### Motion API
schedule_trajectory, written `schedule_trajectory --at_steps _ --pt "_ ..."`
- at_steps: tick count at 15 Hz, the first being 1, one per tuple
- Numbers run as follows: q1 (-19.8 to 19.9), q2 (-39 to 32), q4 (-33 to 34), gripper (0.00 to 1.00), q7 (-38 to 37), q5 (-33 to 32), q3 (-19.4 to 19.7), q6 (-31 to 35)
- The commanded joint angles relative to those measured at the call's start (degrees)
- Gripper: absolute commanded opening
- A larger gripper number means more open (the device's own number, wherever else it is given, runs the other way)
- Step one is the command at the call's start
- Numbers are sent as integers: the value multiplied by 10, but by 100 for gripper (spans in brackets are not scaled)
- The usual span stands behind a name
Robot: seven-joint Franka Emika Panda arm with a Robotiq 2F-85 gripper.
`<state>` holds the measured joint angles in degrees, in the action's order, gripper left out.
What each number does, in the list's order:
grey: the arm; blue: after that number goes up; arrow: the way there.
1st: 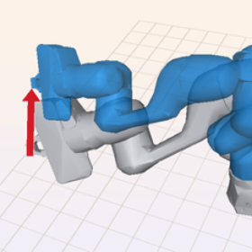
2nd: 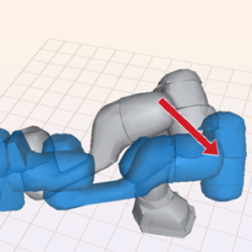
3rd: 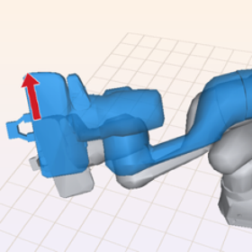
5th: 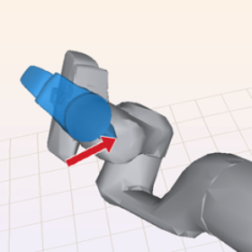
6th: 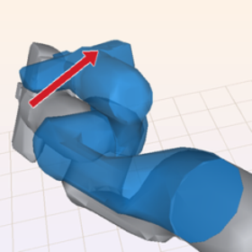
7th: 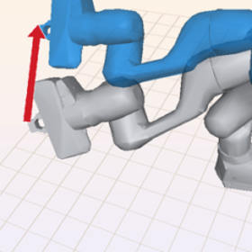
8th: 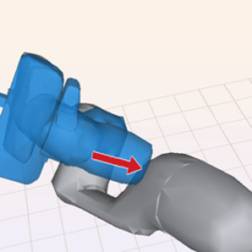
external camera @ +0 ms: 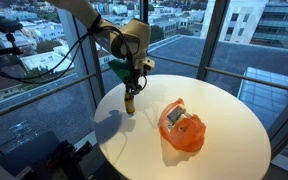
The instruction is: Remove the yellow and brown bottle from the plastic bag and place it on the table
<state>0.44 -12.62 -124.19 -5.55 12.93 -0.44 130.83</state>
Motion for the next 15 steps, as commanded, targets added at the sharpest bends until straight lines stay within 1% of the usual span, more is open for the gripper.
schedule_trajectory --at_steps 1,5,12,13,14,15 --pt "8 -11 9 21 29 23 -4 1" --pt "12 -18 9 21 40 33 -3 0" --pt "17 -24 9 21 43 30 -2 1" --pt "18 -25 9 29 43 30 -2 1" --pt "19 -25 9 40 42 29 -1 1" --pt "19 -23 8 59 42 28 -1 1"
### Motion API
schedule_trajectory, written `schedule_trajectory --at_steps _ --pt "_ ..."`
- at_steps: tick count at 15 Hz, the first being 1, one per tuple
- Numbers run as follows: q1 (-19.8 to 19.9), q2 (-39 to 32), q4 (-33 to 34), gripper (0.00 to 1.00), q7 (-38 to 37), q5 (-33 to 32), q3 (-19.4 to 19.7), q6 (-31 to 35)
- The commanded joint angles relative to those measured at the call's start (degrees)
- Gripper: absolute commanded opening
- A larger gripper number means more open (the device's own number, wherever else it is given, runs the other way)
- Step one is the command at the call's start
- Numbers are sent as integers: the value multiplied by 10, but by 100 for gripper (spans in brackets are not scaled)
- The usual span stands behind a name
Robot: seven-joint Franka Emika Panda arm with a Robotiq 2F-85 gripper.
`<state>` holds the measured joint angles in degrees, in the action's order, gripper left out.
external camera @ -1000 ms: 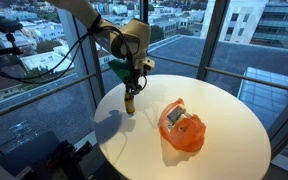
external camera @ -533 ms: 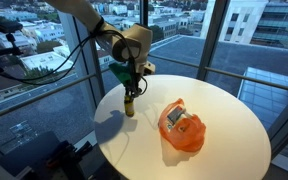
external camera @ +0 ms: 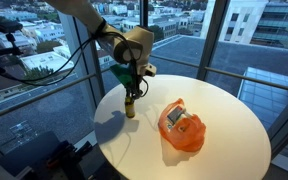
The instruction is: Remove the yellow and brown bottle from the plastic bag and place it on the table
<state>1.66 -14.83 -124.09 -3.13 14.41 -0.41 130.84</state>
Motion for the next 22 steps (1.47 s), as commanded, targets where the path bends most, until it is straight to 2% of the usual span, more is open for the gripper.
schedule_trajectory --at_steps 1,4,5,11,22 --pt "7 0 6 69 18 13 -1 2" --pt "6 9 3 94 18 7 1 1" --pt "6 13 1 99 17 4 2 1" --pt "-3 40 -3 100 -11 -40 12 -9" --pt "-1 115 -34 100 -105 -180 39 -25"
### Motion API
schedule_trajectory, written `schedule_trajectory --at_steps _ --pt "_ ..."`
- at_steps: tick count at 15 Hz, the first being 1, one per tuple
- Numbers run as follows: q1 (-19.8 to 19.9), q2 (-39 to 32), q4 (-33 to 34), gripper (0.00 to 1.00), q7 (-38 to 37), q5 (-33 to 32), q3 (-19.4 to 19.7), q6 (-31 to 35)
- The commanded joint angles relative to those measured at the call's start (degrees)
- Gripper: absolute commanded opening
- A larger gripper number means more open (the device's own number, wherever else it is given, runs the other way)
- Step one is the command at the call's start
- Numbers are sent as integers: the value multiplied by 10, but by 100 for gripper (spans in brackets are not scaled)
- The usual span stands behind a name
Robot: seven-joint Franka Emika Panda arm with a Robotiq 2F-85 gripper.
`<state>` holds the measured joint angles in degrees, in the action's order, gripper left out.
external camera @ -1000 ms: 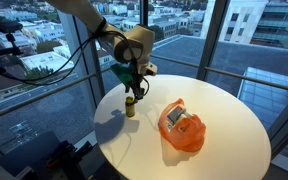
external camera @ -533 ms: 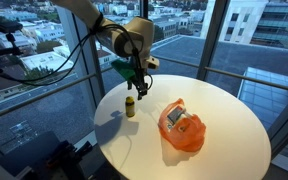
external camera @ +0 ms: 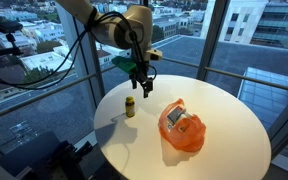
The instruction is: Remove the yellow and brown bottle from the plastic bag and place it on the table
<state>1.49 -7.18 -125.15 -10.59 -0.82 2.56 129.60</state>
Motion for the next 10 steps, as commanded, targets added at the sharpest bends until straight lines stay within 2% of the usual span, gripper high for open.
schedule_trajectory --at_steps 1,10 --pt "2 47 -28 100 -36 -33 12 -15" --pt "23 132 -61 100 -37 -57 19 -99"
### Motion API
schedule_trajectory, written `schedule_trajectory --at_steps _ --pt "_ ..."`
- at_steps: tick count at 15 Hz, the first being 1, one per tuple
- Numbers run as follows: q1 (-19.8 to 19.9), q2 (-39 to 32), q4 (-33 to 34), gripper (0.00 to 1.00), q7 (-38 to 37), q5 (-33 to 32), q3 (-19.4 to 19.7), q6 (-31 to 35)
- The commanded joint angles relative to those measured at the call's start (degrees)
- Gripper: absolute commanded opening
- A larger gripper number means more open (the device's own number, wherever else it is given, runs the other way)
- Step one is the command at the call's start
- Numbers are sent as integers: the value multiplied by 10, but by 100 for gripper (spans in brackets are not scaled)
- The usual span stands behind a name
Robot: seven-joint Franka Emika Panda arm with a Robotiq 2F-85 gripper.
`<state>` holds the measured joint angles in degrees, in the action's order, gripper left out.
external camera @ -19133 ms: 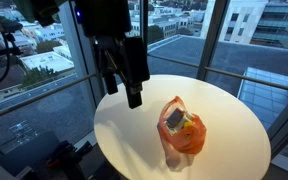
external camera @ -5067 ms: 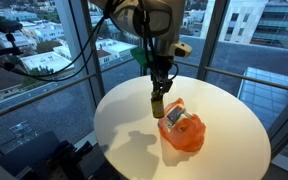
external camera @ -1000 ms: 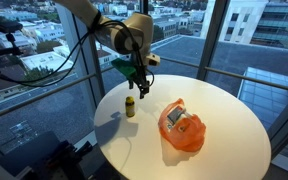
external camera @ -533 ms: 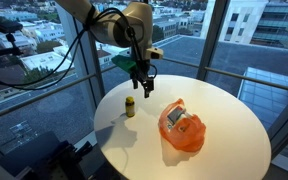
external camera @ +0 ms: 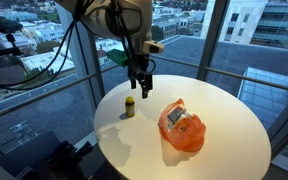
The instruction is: Remove the yellow and brown bottle from the plastic bag and place it on the table
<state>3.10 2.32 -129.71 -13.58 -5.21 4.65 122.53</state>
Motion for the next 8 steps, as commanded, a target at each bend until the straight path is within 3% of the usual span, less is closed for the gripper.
schedule_trajectory --at_steps 1,8 --pt "9 43 -15 100 -6 -12 -2 -37" --pt "12 35 -6 100 1 0 -4 -48"
